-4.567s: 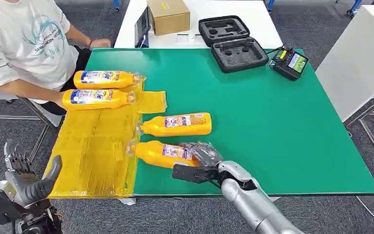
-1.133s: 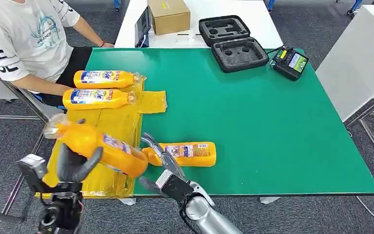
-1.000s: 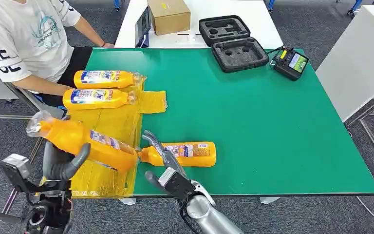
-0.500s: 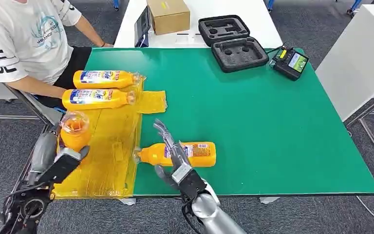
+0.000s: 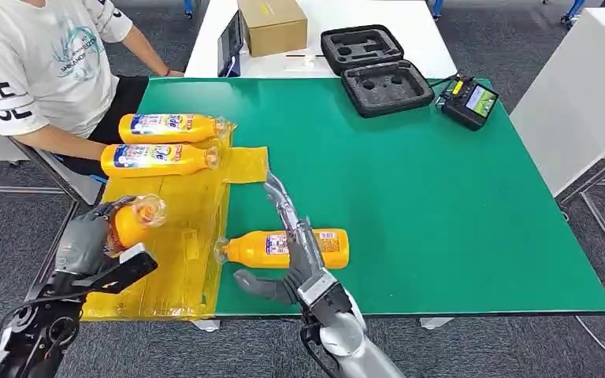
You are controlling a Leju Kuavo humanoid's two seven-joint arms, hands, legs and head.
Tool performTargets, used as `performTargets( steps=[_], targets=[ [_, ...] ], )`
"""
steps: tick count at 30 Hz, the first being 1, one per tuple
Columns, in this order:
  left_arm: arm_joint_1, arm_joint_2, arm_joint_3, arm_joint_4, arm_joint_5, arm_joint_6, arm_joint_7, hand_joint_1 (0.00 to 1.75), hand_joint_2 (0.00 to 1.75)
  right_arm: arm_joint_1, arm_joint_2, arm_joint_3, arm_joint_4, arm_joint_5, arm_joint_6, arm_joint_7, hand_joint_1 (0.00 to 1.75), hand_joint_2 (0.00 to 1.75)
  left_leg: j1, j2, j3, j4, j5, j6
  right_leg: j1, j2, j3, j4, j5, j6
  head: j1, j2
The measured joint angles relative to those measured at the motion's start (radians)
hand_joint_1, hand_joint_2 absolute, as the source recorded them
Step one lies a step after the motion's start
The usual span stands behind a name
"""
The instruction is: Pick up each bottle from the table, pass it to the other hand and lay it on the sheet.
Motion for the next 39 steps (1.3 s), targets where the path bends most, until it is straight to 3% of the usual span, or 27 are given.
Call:
performTargets(
  steps=[15,22,39],
  targets=[
    [-0.226,0.034,-0.202,0.222,-0.161,-0.184,0.059,1.75,1.75,-0.037,0.032,0.051,0.005,0.114,0.061,0.0,0.0,1.75,0.0,-0.001,0.0,0.0,0.0,0.0,0.0,0.0,0.0,0.0,0.0,0.0,0.0,0.0],
    [-0.264,0.037,-0.238,0.273,-0.167,-0.195,0.06,1.75,1.75,-0.047,0.039,0.056,0.031,0.115,0.065,0.0,0.0,1.75,0.0,0.0,-0.001,0.0,0.0,0.0,0.0,0.0,0.0,0.0,0.0,0.0,0.0,0.0],
    [-0.359,0.084,-0.335,0.425,-0.178,-0.408,0.098,1.75,1.75,-0.078,0.081,0.08,0.143,0.119,0.109,0.016,0.0,1.75,0.0,0.0,-0.001,0.0,0.0,0.0,0.0,0.0,0.001,0.001,0.0,0.0,0.0,0.0]
  ],
)
